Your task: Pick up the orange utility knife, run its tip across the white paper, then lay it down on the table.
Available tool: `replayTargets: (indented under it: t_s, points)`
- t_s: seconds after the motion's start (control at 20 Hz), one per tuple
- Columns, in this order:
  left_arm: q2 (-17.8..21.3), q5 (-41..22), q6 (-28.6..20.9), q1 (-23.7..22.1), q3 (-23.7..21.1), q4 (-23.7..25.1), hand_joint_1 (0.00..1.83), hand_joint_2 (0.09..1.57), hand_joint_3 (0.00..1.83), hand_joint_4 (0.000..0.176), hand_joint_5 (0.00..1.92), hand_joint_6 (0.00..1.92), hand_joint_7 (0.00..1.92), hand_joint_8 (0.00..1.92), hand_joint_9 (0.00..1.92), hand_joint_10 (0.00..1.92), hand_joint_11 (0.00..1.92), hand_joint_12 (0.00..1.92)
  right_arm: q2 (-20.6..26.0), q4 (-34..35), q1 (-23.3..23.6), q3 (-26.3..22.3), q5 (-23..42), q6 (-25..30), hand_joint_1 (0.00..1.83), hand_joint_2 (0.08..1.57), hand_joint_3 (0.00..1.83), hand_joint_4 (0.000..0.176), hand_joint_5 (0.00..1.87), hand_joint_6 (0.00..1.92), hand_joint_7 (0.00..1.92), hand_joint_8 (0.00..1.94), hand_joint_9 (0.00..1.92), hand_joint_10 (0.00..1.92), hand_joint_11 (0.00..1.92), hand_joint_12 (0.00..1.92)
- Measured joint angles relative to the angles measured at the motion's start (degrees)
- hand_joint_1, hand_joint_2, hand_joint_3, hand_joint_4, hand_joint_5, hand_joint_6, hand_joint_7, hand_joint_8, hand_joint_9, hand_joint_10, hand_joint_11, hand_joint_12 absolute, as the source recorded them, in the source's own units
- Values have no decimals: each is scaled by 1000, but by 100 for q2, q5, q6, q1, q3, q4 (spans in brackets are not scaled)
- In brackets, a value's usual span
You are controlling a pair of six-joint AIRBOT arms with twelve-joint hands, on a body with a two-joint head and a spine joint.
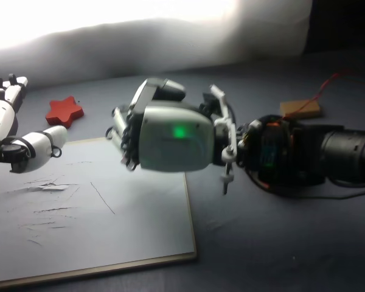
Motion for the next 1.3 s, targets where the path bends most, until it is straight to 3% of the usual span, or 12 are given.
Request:
replayTargets:
  t_s: [0.1,0.25,0.4,0.65,0.95,1.3]
  points:
    - [0,44,0,0,-2,-17,2,1321,1,0,48,13,117,7,116,7,0,461,-122,-107,0,175,50,37,1467,1318,0,176,1372,1921,1560,1941,1673,1921,1749,1921]
    - [0,48,4,-7,-2,-7,35,1331,3,0,26,1,95,0,102,0,0,485,-328,-136,0,562,122,57,1464,1324,0,176,1352,1921,1560,1941,1679,1921,1756,1921]
    - [0,57,46,-7,-2,-7,129,1308,0,0,1,0,79,6,97,5,0,472,-339,-98,-46,588,188,76,1463,1325,0,176,1335,1921,1547,1941,1670,1921,1745,1921]
    - [-2,72,48,-9,-2,-4,90,1328,3,0,0,0,82,3,87,7,0,331,-249,-181,-208,586,372,127,1456,1328,0,176,1334,1921,1549,1941,1675,1921,1751,1921]
    - [-2,74,63,-26,-15,-15,140,1321,0,0,0,0,101,2,103,4,0,344,13,-190,-356,516,658,192,1439,1342,0,176,1341,1921,1540,1941,1672,1921,1752,1921]
    - [-2,74,81,-55,-26,7,149,1319,0,0,0,0,89,3,103,2,0,387,560,-262,-433,-35,562,205,1455,1328,0,176,1339,1921,1536,1941,1664,1921,1746,1921]
